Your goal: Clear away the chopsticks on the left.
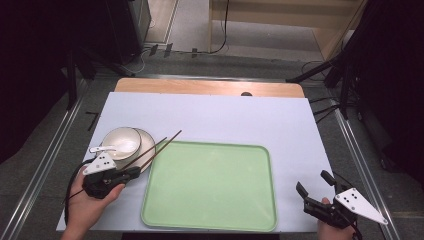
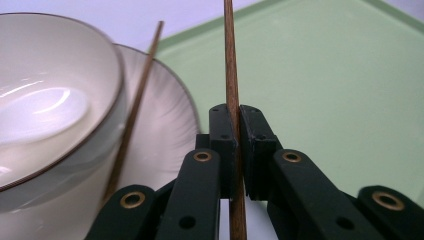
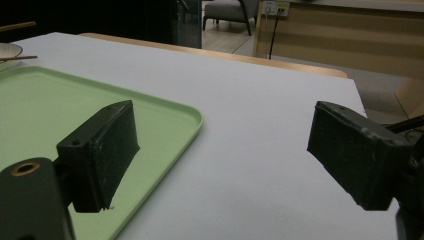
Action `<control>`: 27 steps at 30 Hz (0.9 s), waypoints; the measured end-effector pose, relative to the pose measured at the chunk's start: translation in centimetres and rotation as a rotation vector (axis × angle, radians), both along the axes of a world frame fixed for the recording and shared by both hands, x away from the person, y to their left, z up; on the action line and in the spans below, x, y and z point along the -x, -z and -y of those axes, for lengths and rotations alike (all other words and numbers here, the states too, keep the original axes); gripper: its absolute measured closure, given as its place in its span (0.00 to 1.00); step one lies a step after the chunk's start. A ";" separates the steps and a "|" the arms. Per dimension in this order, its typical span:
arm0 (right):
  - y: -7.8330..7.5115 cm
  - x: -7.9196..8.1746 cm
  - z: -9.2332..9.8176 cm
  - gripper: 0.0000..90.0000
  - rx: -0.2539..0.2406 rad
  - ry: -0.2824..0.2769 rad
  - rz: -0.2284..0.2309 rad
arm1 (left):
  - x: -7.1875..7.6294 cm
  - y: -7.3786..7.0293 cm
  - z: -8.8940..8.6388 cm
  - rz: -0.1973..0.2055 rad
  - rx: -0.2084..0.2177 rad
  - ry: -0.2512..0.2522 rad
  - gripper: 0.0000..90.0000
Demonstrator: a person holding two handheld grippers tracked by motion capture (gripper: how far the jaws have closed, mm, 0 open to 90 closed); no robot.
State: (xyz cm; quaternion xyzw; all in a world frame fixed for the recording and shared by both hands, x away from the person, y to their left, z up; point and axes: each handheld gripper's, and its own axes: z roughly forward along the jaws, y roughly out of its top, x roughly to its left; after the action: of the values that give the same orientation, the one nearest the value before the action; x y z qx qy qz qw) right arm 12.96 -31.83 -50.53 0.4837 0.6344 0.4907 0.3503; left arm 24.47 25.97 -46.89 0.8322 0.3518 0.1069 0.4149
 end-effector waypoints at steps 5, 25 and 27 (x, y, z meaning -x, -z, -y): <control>0.0 0.0 0.0 0.15 0.003 0.002 0.001 | 0.5 0.4 2.2 -0.032 0.033 0.020 0.95; 0.0 0.1 0.2 0.15 -0.004 0.005 0.002 | 1.3 4.2 6.9 -0.169 0.022 0.013 0.95; 0.0 0.1 0.2 0.15 -0.003 0.005 0.002 | 1.5 4.4 7.0 -0.170 0.009 0.012 0.95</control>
State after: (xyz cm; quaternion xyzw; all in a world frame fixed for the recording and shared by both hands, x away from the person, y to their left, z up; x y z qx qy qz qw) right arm 12.88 -32.06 -50.50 0.4851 0.6323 0.4913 0.3514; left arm 23.01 18.96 -51.26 0.8385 0.3814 0.0320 0.3879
